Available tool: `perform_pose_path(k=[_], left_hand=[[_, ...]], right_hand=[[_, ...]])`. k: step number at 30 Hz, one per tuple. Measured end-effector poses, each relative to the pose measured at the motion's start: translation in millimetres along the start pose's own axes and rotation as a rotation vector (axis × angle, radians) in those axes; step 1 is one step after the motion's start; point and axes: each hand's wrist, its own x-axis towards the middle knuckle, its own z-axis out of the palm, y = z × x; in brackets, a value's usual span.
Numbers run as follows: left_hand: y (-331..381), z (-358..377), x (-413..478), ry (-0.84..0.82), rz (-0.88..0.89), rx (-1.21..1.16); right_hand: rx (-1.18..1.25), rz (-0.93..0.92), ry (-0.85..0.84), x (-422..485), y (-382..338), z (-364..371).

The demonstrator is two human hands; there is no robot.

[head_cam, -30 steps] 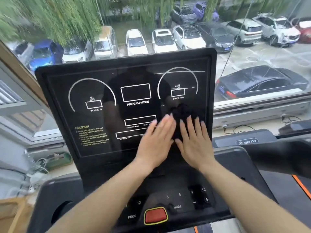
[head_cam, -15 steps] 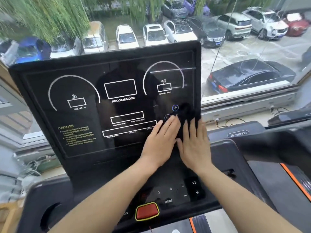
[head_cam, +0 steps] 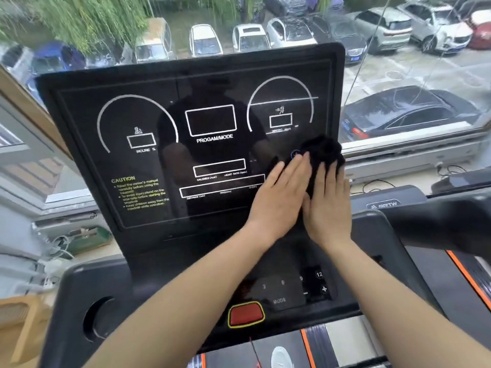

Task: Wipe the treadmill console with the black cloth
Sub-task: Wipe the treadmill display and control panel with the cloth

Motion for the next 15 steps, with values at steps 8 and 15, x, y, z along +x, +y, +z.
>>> perform_pose_path(k=[8, 15], left_hand=[[-30, 15, -105, 0.115, 0.029, -0.108], [-92, 7, -175, 0.204, -0.207, -0.112]], right_hand=[[0.087, -0.019, 0.114, -73, -50, 23], [0.06, -0.257, 0.138, -76, -133, 25]])
